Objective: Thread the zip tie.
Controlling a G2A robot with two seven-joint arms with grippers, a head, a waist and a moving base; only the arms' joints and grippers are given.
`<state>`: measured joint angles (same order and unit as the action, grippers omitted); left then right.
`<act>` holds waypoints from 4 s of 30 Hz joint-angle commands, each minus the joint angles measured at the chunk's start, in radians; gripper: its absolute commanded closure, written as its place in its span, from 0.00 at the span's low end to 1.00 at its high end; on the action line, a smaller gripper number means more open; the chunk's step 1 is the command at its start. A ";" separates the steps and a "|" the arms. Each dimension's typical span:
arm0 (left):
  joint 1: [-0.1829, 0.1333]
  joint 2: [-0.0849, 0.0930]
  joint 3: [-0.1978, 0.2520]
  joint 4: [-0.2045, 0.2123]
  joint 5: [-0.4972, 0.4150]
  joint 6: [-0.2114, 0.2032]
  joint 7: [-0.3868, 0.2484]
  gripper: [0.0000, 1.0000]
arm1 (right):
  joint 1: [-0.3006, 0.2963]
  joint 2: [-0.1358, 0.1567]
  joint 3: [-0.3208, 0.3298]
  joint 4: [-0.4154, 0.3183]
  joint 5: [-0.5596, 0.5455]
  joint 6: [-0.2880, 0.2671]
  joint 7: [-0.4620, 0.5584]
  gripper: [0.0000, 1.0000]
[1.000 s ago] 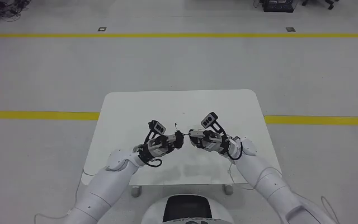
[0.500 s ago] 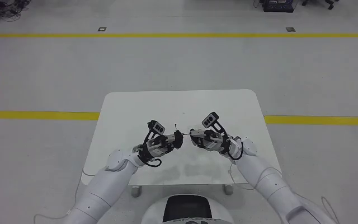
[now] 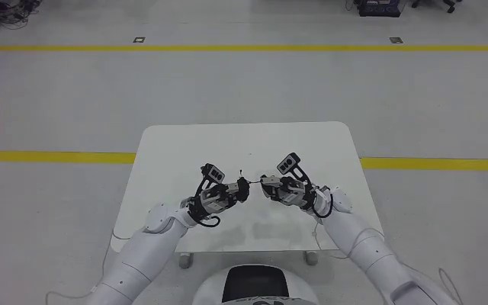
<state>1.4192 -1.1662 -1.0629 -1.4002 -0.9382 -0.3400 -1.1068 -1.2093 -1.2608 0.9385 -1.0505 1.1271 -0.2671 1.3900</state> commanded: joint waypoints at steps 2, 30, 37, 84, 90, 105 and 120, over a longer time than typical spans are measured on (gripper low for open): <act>0.000 0.000 0.000 0.000 0.000 0.000 0.000 1.00 | -0.001 0.001 0.002 0.001 -0.001 -0.001 0.000 1.00; 0.000 0.000 0.000 0.000 0.000 0.000 0.000 1.00 | -0.010 0.008 0.024 0.002 -0.001 -0.007 0.000 1.00; 0.000 0.000 0.000 0.000 0.000 0.000 0.000 1.00 | -0.010 0.010 0.031 0.003 0.000 -0.007 0.000 1.00; 0.000 0.000 0.000 0.000 0.000 0.000 0.000 1.00 | -0.015 0.019 0.072 0.011 -0.009 -0.010 0.000 1.00; 0.000 0.000 0.000 0.000 0.000 0.000 0.000 1.00 | -0.017 0.019 0.074 0.011 -0.008 -0.010 0.000 1.00; 0.000 0.000 0.000 0.000 0.000 0.000 0.000 1.00 | -0.016 0.018 0.078 0.024 -0.006 -0.014 0.000 1.00; 0.000 0.000 0.000 0.000 0.000 0.000 0.000 1.00 | -0.018 0.018 0.087 0.029 -0.006 -0.018 0.000 1.00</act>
<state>1.4192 -1.1662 -1.0628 -1.4002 -0.9384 -0.3400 -1.1068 -1.2268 -1.2429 1.0241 -1.0208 1.1209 -0.2851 1.3900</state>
